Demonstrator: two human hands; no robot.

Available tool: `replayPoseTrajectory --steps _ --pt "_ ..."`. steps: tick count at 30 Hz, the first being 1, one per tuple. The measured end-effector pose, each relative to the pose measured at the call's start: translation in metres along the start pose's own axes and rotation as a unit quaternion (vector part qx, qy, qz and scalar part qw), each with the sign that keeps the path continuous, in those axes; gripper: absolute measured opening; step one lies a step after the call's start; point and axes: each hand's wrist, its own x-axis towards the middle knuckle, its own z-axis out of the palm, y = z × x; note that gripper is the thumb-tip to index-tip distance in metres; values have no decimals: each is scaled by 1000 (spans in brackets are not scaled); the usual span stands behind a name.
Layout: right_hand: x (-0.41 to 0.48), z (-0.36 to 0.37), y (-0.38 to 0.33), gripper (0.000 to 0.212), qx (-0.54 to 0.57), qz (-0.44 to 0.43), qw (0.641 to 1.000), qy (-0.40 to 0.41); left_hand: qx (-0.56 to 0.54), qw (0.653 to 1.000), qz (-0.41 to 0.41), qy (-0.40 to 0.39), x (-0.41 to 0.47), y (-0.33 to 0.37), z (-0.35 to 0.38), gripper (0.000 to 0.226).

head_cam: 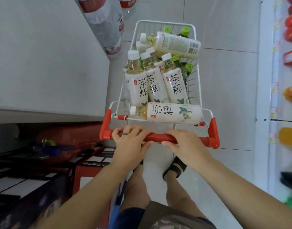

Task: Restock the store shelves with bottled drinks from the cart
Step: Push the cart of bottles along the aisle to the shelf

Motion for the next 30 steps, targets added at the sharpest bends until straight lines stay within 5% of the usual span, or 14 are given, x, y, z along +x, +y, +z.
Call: replayPoseTrajectory --steps 6,10,22,30 --pt "-54 -10 67 36 32 82 987 134 21 998 53 -25 30 56 15 31" --pt "-79 -22 114 53 -16 231 970 77 25 994 94 -40 62 96 22 24" --pt "-72 -103 247 38 35 302 948 92 7 984 171 -48 149 239 56 30" --pt "-39 -153 293 38 51 339 931 126 57 962 260 -54 247 260 33 31"
